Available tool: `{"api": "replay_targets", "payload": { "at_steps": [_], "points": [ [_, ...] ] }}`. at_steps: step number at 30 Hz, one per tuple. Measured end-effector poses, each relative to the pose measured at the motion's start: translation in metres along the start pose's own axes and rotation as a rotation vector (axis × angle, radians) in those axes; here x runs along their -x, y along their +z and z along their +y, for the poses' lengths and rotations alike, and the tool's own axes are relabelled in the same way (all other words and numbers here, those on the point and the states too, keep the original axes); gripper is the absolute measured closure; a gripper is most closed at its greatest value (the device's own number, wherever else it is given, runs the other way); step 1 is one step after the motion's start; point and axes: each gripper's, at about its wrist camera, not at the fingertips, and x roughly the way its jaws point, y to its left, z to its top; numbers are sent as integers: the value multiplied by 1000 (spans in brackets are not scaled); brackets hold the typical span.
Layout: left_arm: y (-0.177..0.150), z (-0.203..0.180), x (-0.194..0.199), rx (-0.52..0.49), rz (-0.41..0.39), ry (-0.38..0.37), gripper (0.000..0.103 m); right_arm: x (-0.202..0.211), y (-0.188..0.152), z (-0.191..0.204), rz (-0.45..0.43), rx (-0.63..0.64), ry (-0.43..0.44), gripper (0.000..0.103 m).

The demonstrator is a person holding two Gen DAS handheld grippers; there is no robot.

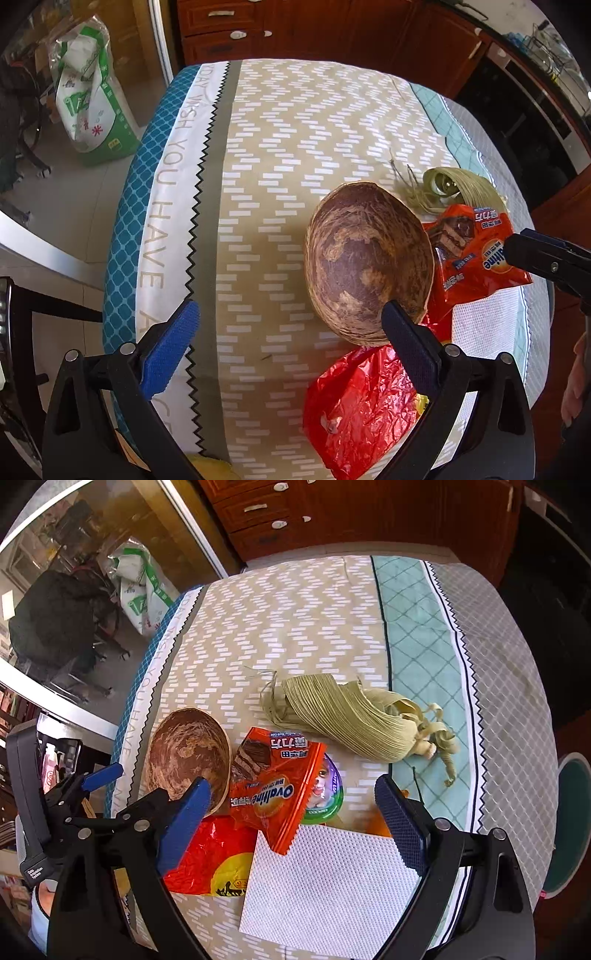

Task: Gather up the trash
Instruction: 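Grasp the coconut shell with the left tool while the right tool grasps the orange wrapper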

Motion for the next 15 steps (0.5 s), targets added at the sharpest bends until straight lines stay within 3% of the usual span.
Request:
{"api": "replay_targets", "payload": {
  "at_steps": [5,7,8,9,15],
  "points": [
    [2,9,-9,17,9,-3,4,-18,0,13,35,50,-17,43],
    [2,10,-13,20,15,-4,4,-22,-1,16,36,64,-45,58],
    [2,10,-14,22,17,-6,4,-21,-2,16,27,72,-55,77],
    [2,10,-15,22,18,-9,4,-19,-2,16,29,72,-42,88],
    [8,1,-20,-14,6,-15,4,11,0,12,-40,52,5,91]
  ]
}}
